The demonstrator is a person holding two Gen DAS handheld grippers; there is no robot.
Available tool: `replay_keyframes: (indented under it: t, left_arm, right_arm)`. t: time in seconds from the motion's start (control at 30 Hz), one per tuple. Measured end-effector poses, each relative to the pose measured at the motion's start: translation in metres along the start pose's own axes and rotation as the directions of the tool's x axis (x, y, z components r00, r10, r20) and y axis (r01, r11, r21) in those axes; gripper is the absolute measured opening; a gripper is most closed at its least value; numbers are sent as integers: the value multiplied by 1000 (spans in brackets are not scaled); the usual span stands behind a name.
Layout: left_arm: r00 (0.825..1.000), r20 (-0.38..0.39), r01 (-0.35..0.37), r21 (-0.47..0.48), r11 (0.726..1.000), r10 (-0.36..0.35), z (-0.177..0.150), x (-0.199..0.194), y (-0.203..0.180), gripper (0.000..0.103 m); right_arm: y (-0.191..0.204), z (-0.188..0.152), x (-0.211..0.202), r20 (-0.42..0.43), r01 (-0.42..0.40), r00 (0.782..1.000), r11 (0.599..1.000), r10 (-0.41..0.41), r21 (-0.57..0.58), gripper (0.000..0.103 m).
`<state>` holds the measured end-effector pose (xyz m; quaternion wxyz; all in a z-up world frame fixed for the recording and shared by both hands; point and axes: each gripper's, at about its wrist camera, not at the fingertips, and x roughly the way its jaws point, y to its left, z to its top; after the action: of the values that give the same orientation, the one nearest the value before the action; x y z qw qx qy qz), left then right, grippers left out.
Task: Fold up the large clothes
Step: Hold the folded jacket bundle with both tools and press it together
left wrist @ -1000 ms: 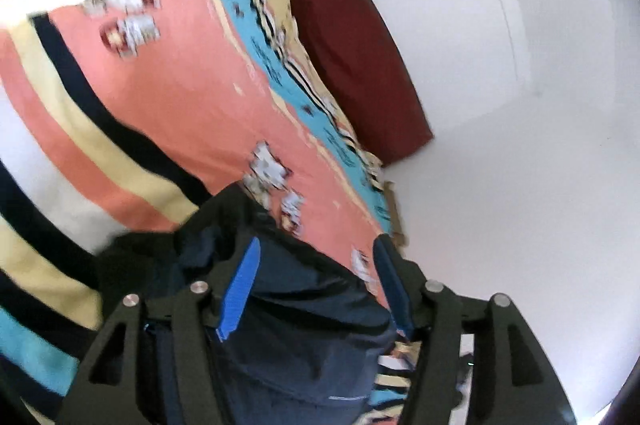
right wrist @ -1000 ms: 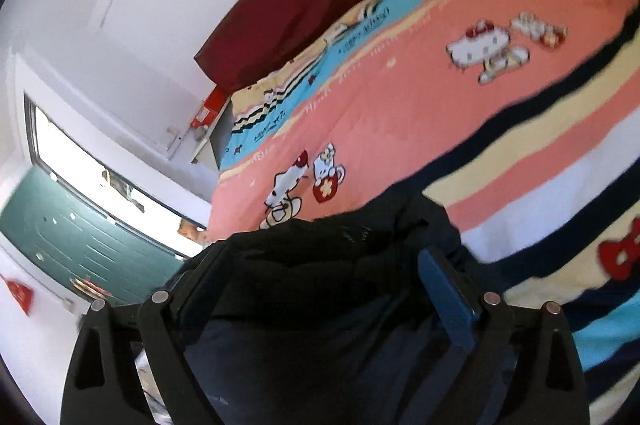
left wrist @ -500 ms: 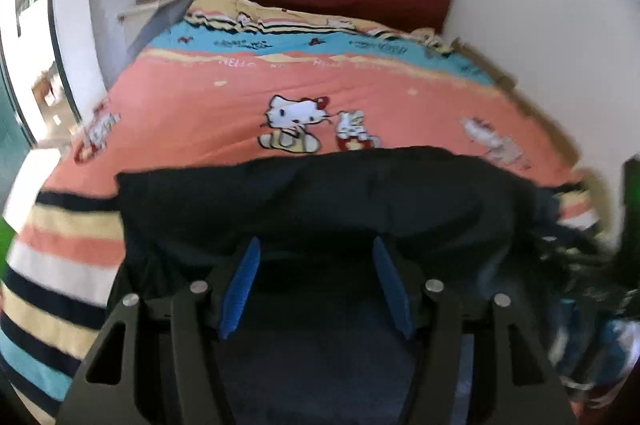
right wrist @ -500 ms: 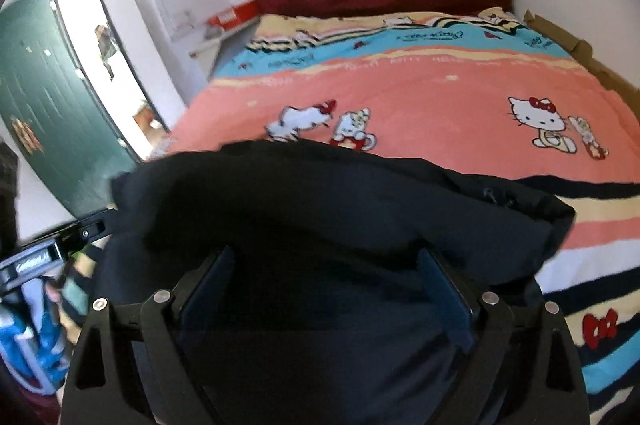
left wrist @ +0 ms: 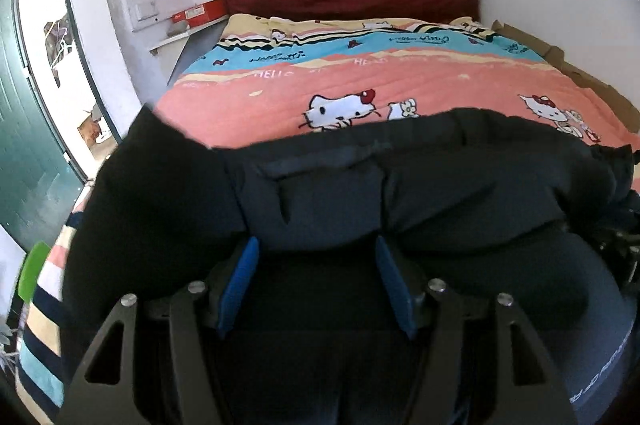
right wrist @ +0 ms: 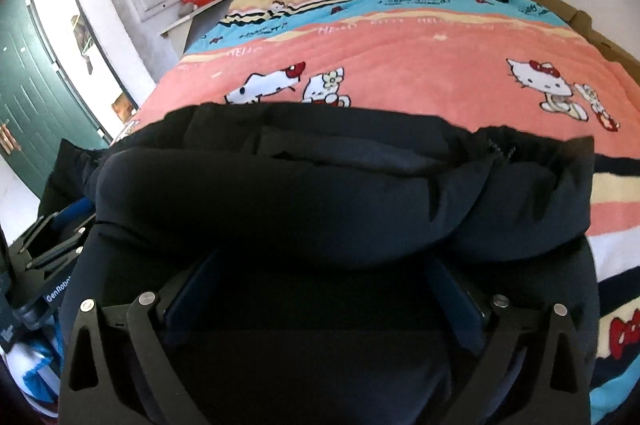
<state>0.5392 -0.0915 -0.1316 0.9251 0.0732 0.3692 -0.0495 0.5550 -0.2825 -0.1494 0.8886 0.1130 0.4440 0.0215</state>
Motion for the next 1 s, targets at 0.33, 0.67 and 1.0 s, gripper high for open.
replay_keyframes:
  t: [0.33, 0.67, 1.0]
  left_arm:
    - [1000, 5, 18, -28, 999, -18, -11, 15, 1, 60]
    - [1000, 20, 12, -31, 999, -11, -15, 22, -4, 60]
    - [1000, 5, 2, -25, 1000, -2, -15, 27, -3, 60]
  right_arm:
    - [-5, -8, 15, 7, -24, 1000, 999, 24, 27, 100]
    - [-8, -14, 26, 28, -45, 999, 998, 43, 42, 100]
    - [-9, -16, 33, 33, -52, 998, 997, 50, 49, 100]
